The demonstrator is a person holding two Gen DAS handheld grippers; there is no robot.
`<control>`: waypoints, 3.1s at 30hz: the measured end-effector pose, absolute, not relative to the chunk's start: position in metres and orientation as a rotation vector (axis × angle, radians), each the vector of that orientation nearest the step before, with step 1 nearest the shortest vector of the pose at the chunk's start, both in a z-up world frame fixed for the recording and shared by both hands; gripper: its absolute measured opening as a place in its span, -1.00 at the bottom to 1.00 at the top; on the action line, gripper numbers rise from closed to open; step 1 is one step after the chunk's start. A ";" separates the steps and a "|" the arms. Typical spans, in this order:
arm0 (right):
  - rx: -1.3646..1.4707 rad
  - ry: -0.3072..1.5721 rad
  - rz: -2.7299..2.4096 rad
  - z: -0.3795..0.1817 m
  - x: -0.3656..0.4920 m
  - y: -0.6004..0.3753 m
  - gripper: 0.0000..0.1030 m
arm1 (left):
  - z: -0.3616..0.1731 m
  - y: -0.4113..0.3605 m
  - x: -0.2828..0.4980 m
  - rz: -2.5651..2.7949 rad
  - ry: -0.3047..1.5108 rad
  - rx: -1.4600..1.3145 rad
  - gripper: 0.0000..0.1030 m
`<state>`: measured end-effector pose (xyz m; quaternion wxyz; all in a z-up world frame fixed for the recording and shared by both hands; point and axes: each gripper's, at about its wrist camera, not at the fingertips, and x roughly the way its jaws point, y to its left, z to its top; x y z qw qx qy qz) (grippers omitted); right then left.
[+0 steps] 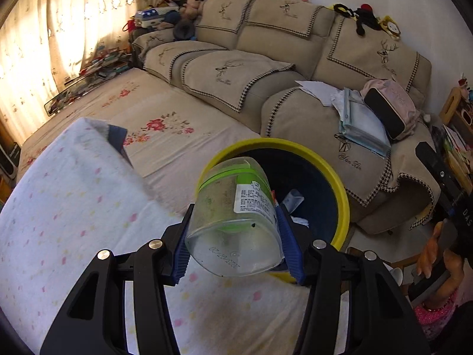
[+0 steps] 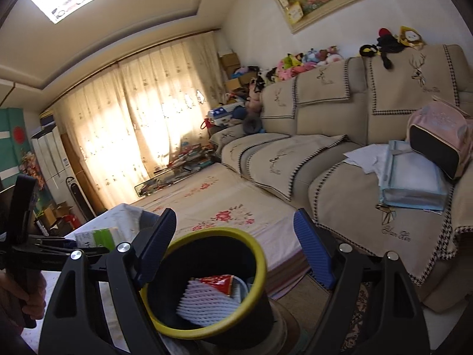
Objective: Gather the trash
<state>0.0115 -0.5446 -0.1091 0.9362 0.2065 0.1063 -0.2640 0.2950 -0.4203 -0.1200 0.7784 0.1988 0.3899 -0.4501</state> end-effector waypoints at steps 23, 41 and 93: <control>0.388 0.292 -0.382 -0.105 0.031 -0.501 0.50 | -0.091 -0.333 0.234 -0.671 0.621 0.307 0.90; 0.190 0.349 -0.191 -0.051 0.013 -0.390 0.76 | -0.045 -0.067 0.087 -0.100 0.425 0.078 0.90; 0.106 0.419 -0.170 -0.031 0.005 -0.360 0.86 | -0.023 -0.036 0.043 0.001 0.376 0.029 0.90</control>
